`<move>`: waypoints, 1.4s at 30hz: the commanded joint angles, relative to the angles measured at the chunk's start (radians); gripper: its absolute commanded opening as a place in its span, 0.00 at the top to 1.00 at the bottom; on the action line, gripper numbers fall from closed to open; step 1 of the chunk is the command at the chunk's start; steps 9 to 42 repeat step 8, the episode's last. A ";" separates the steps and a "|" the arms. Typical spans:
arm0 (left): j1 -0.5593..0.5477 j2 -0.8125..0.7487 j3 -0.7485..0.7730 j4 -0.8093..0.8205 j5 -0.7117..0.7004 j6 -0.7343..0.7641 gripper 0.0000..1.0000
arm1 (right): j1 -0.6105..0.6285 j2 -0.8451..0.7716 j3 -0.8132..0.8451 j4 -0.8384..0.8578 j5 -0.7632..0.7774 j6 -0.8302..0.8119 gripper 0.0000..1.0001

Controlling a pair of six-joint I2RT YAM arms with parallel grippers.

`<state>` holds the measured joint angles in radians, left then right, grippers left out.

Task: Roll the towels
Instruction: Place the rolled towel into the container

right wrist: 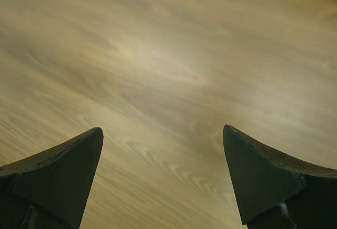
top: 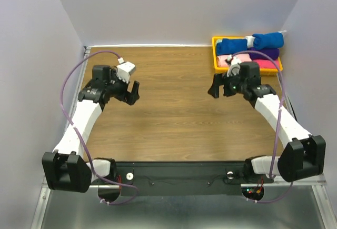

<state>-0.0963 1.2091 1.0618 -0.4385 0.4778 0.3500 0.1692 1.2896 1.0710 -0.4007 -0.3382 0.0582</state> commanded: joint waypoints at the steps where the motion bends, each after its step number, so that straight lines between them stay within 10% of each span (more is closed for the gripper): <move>1: -0.055 -0.075 -0.080 0.034 -0.131 0.024 0.01 | 0.041 -0.029 -0.075 0.011 0.077 -0.074 0.00; 42: -0.068 -0.106 -0.112 0.037 -0.137 0.015 0.01 | 0.058 -0.044 -0.074 0.026 0.087 -0.081 0.00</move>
